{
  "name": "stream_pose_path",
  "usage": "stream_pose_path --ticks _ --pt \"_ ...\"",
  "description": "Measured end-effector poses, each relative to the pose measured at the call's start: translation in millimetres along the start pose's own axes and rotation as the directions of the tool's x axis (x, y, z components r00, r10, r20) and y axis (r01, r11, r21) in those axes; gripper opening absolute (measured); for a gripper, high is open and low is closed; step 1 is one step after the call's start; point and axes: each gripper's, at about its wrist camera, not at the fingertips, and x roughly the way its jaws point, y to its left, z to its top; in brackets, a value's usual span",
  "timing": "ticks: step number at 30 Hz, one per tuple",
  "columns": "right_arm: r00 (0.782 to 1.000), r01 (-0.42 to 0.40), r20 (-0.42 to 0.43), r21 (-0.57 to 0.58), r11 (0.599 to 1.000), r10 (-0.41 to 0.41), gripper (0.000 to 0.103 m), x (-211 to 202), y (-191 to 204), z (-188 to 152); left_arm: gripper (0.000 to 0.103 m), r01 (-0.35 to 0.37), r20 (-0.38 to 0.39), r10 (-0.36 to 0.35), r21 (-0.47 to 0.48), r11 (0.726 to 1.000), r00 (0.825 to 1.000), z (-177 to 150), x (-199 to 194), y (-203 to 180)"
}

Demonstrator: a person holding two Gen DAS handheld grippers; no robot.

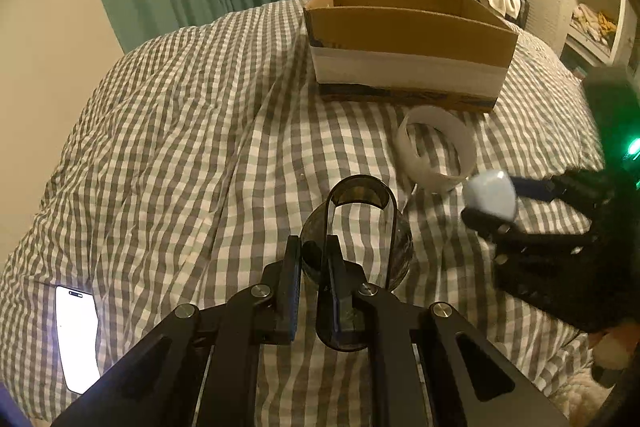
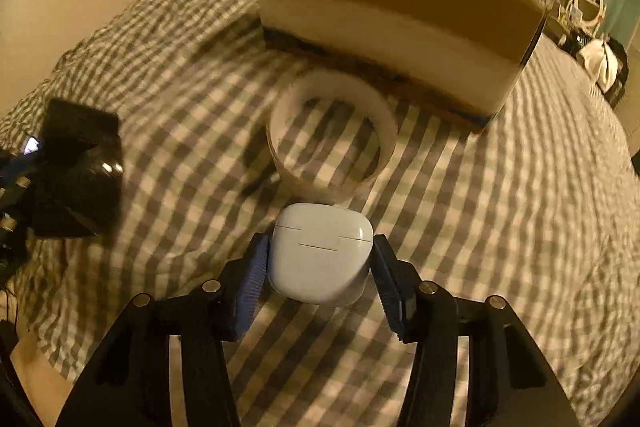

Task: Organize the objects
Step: 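Grasp the black cup with the left tool while the right tool grasps the earbud case, then lower cup and earbud case into the box and release both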

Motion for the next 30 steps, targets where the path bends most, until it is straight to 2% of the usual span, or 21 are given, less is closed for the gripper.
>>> stream_pose_path --ticks 10,17,21,30 --pt "0.996 0.005 0.091 -0.066 0.998 0.001 0.052 -83 -2 25 0.011 0.011 0.033 -0.011 0.006 1.0 0.999 27 -31 7" --pt "0.993 -0.016 0.115 -0.06 0.998 0.022 0.052 -127 -15 44 0.011 0.058 0.082 -0.059 0.011 0.998 0.995 68 -54 11" --pt "0.989 -0.05 0.142 -0.013 0.999 0.051 0.052 -143 -25 75 0.011 0.01 0.108 -0.017 0.069 0.998 0.994 101 -59 11" --pt "0.973 -0.092 0.217 0.051 0.994 0.078 0.052 -160 -57 155 0.011 0.055 0.184 -0.073 0.101 0.993 0.98 184 -55 9"
